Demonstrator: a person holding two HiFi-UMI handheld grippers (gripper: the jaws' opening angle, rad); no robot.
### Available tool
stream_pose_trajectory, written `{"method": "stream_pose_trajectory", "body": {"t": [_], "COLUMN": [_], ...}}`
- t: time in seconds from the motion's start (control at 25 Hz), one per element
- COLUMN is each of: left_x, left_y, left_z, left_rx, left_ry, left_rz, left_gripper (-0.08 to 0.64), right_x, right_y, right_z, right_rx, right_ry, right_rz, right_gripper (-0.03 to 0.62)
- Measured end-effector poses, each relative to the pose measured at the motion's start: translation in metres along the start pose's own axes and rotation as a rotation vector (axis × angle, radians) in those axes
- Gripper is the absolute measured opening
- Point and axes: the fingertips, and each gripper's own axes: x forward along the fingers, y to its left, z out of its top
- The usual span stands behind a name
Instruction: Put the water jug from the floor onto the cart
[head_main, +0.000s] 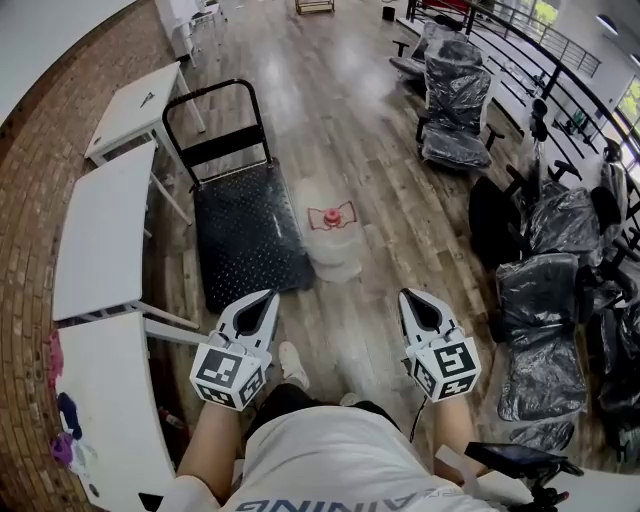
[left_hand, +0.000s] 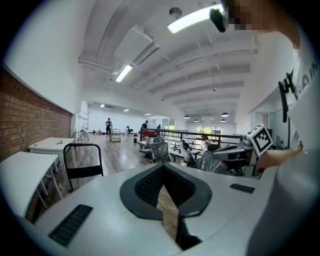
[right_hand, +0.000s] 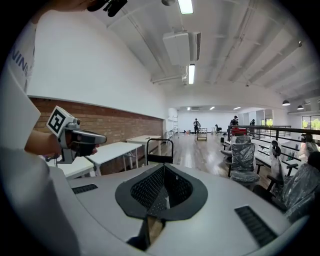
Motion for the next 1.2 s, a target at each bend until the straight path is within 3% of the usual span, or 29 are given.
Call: {"method": "stream_pose_trajectory", "body": {"t": [0.4,0.72,1.2], "left_x": [0.045,0.068,0.092], "left_y": [0.107,0.201,0.269], "left_z": [-0.020,-0.017,-0.013], "left_rx": [-0.080,-0.114,-0.135], "left_ry": [0.023,0.018,0.012], "left_rz": [0.009,0.014,-0.035], "left_gripper": [0.000,0.000,0.000], "right_x": [0.114,0.193,0.272], "right_y": [0.021,0.028,0.037], "right_z": [0.010,0.044,0.072], "right_rx": [-0.042,-0.059,-0.087], "right_ry": [0.091,0.078,0.091], "right_rz": [0.013,-0.037,-0.067], "right_gripper": [0.005,0.005,0.005]}}
